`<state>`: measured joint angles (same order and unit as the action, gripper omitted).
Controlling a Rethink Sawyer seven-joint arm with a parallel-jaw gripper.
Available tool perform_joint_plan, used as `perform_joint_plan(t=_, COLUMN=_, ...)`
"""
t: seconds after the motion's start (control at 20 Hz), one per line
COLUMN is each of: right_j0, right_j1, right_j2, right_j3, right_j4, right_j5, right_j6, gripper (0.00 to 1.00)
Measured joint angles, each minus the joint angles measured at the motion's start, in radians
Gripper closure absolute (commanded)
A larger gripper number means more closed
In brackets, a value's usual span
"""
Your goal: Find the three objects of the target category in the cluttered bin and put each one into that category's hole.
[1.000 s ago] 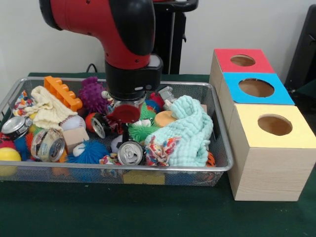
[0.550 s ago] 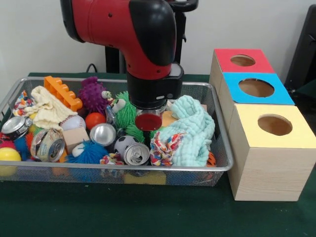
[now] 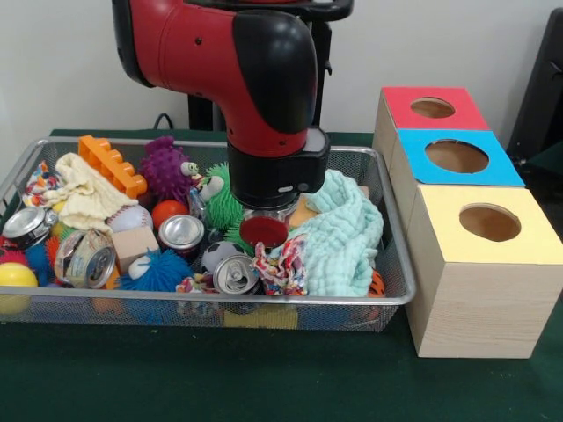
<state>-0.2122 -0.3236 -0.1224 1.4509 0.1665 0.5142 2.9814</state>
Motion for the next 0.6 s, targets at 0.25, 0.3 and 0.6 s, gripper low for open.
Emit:
perform_joint_plan(t=0.25, right_j0=0.002, right_j1=0.000, right_j2=-0.013, right_j3=0.000, right_j4=0.000, right_j5=0.000, right_j6=0.000, gripper=0.00)
perform_joint_plan(t=0.3, right_j0=-0.001, right_j1=-0.002, right_j2=-0.014, right_j3=0.002, right_j4=-0.001, right_j5=0.001, right_j6=0.000, gripper=0.00)
perform_joint_plan(t=0.6, right_j0=-0.027, right_j1=-0.021, right_j2=-0.016, right_j3=0.017, right_j4=-0.001, right_j5=0.011, right_j6=0.000, gripper=0.00)
